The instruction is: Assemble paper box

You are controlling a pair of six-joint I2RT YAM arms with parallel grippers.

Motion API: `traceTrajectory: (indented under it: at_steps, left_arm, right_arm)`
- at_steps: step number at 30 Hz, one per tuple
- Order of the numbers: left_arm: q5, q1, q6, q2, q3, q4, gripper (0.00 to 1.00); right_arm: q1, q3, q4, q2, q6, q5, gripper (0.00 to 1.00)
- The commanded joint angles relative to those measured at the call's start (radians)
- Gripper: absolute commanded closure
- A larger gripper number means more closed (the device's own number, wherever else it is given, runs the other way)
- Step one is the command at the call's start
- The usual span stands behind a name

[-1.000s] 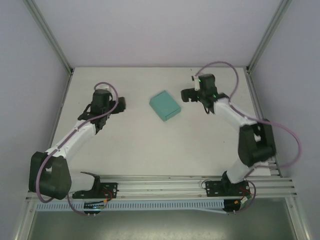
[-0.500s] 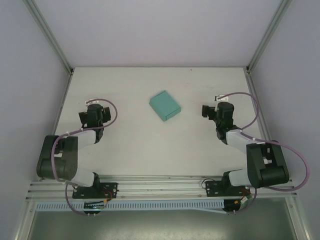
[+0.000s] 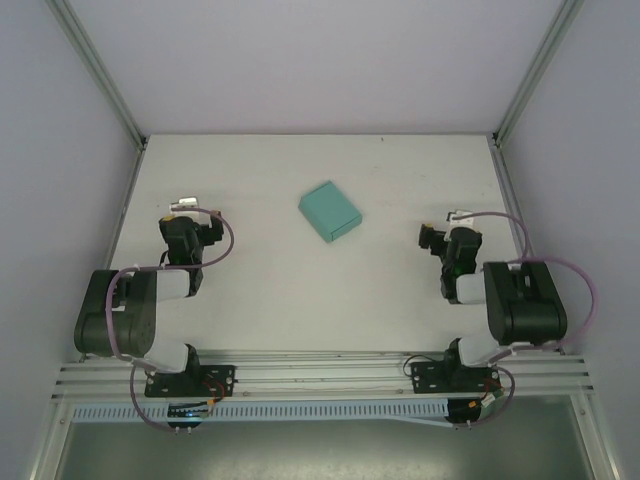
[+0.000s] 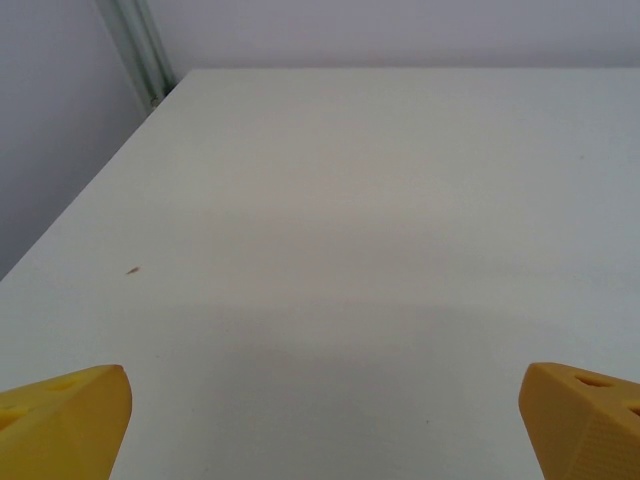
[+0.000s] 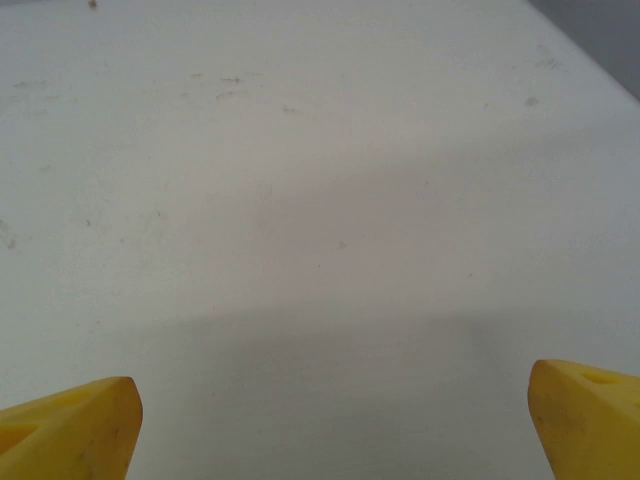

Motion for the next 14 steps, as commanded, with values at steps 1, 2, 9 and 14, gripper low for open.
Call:
traceTrajectory:
  at_steps: [1,2,9,14]
  left_arm:
    - [0.042,0.007,0.019,-0.011,-0.011,0.062,0.01]
    - [0.042,0.008,0.016,-0.011,-0.011,0.057,0.01]
    - [0.044,0.008,0.018,-0.011,-0.011,0.059,0.01]
    - [0.044,0.008,0.018,-0.011,-0.011,0.059,0.01]
  right_arm:
    - [-0.04,0.033,0.074,-0.004,0.052,-0.065,0.01]
    - [-0.034,0.048,0.026,-0.009,0.05,-0.057,0.01]
    - [-0.027,0.052,0.029,-0.007,0.042,-0.051,0.01]
    - [-0.027,0.05,0.028,-0.006,0.042,-0.053,0.01]
